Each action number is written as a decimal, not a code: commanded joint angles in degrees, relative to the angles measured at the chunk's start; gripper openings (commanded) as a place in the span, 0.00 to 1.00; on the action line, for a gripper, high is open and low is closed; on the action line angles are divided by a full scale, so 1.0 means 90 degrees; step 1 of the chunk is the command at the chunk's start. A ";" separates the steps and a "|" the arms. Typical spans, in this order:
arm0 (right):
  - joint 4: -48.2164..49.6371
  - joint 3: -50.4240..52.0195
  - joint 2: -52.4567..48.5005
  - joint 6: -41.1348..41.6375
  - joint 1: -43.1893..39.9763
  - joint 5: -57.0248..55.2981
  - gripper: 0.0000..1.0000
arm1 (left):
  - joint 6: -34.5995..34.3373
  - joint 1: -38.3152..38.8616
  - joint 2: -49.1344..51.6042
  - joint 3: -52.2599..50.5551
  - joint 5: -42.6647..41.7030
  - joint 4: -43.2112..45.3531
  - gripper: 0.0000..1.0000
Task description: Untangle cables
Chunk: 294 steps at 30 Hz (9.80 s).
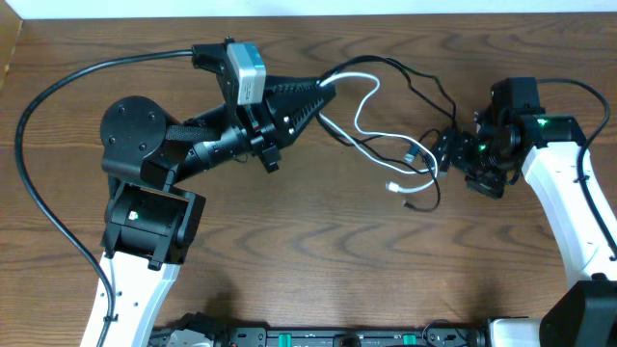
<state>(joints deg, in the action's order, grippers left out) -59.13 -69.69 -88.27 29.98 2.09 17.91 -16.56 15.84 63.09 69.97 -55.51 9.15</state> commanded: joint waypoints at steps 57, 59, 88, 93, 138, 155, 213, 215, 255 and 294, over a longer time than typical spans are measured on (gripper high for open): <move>0.0724 0.0007 0.0367 -0.1173 -0.0012 0.1239 0.99 | -0.0296 -0.0537 0.1185 0.0083 0.0624 -0.1955 0.34; 0.0746 0.0007 0.0367 -0.1173 -0.0012 0.1239 0.99 | -0.0294 -0.0418 0.1219 0.0083 0.0627 -0.2108 0.48; 0.1144 0.0007 0.0340 -0.2288 0.1163 0.0850 0.99 | -0.0325 -0.0884 0.1229 0.0083 0.4867 -0.5195 0.84; 0.1168 0.0007 0.0211 -0.2290 0.1591 0.0699 0.99 | -0.0447 -0.1562 0.1229 0.0083 0.4782 -0.5547 0.85; 0.2176 0.0019 -0.2234 -0.2722 0.4104 0.0022 0.62 | 0.0146 -0.1955 0.1231 0.0083 0.4653 -0.5773 0.85; 0.2142 0.0012 -0.2229 -0.2669 0.4010 0.0134 0.01 | 0.0146 -0.1955 0.1231 0.0083 0.4653 -0.5775 0.85; 0.8575 -0.0758 0.1887 0.2365 -0.0437 0.5984 0.01 | 0.0143 -0.1955 0.1231 0.0083 0.4651 -0.5775 0.85; 0.7060 -0.0755 0.1790 0.1455 -0.0435 0.5931 0.07 | 0.0143 -0.1955 0.1231 0.0083 0.4651 -0.5778 0.86; 0.1064 -0.0743 -0.2902 -0.7159 0.1387 0.2399 0.91 | 0.0143 -0.1955 0.1231 0.0083 0.4651 -0.5797 0.89; 0.1807 0.0226 -0.3002 -0.6812 0.1880 0.3623 0.01 | 0.0143 -0.1955 0.1231 0.0083 0.4651 -0.5797 0.89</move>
<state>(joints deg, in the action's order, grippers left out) -42.33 -67.72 -114.74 -33.19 18.87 41.82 -16.23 -1.45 74.22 70.00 -13.58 -43.05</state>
